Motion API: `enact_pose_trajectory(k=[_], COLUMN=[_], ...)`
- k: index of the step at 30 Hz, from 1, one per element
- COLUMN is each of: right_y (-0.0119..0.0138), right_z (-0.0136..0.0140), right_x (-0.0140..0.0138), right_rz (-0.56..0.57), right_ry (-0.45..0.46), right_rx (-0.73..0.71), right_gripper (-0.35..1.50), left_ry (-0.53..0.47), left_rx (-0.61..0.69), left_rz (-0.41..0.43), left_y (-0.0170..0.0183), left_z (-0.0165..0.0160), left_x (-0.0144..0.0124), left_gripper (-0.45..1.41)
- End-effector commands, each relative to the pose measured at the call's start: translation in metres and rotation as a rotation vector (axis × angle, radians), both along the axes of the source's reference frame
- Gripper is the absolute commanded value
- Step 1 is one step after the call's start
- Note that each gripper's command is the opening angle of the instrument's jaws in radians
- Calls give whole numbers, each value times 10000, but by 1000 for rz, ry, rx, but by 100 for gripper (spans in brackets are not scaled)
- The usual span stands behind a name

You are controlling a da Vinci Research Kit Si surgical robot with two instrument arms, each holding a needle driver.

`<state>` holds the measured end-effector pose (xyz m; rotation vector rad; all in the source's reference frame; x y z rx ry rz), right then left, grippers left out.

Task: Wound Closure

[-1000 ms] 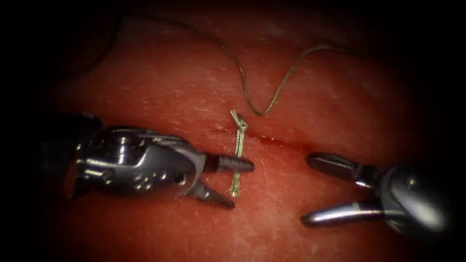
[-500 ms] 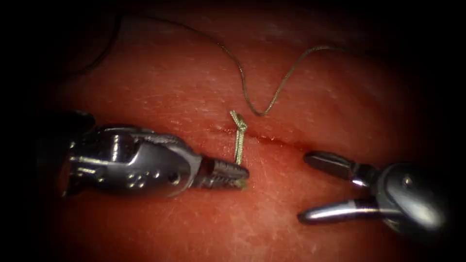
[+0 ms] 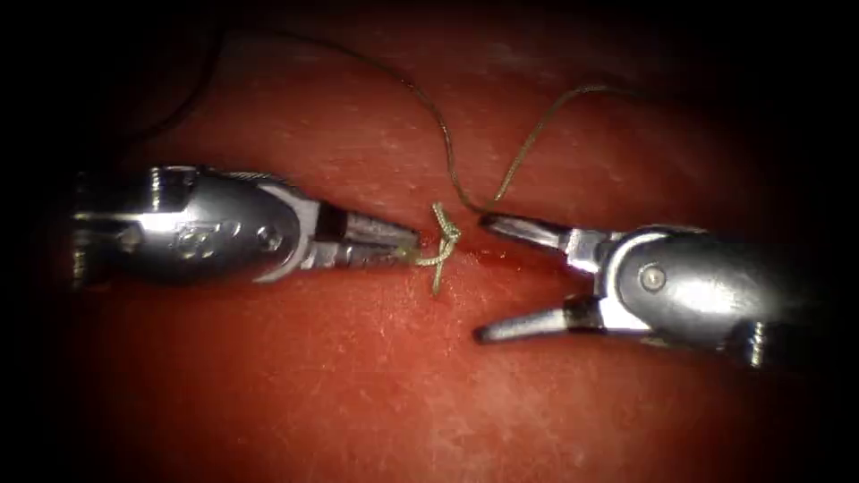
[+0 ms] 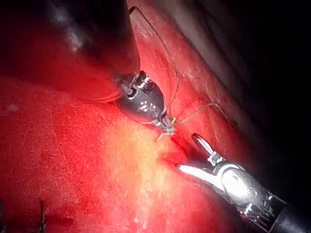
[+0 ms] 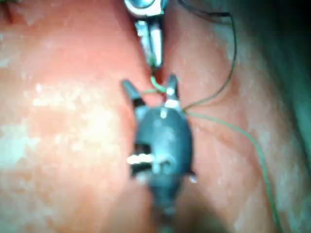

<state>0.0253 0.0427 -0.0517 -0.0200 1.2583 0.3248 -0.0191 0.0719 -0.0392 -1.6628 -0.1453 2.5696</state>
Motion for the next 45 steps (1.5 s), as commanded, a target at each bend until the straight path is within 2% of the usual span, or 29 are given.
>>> enact_pose_trajectory(k=[1,7,12,18,22,27,33,38,45], right_y=[2,-3,-9,-10,-8,-6,6,1,9], right_z=[6,17,38,50,51,51,47,55,42], right_x=[12,29,41,44,56,65,58,70,76], right_rz=[-1,-17,-20,-17,-9,0,16,12,42], right_ry=[-6,-51,-135,-161,-168,-170,-159,-113,-65], right_rx=[-11,-35,-32,-36,-34,-34,-32,-50,-59], right_gripper=[130,130,130,130,130,128,128,131,140], left_ry=[-6,-9,-11,-17,-17,-19,-22,-37,-80], left_rx=[7,7,13,22,26,26,28,37,68], left_rz=[-3,-5,-6,-10,-14,-11,-7,-15,-53], left_y=[0,0,0,0,-2,-1,-2,-2,3], left_z=[7,6,-1,-16,-23,-22,-26,-28,-22], left_x=[-5,-5,-5,-8,-13,-10,-6,-1,12], left_gripper=[-35,-35,-35,-35,-35,-35,-35,-35,-35])
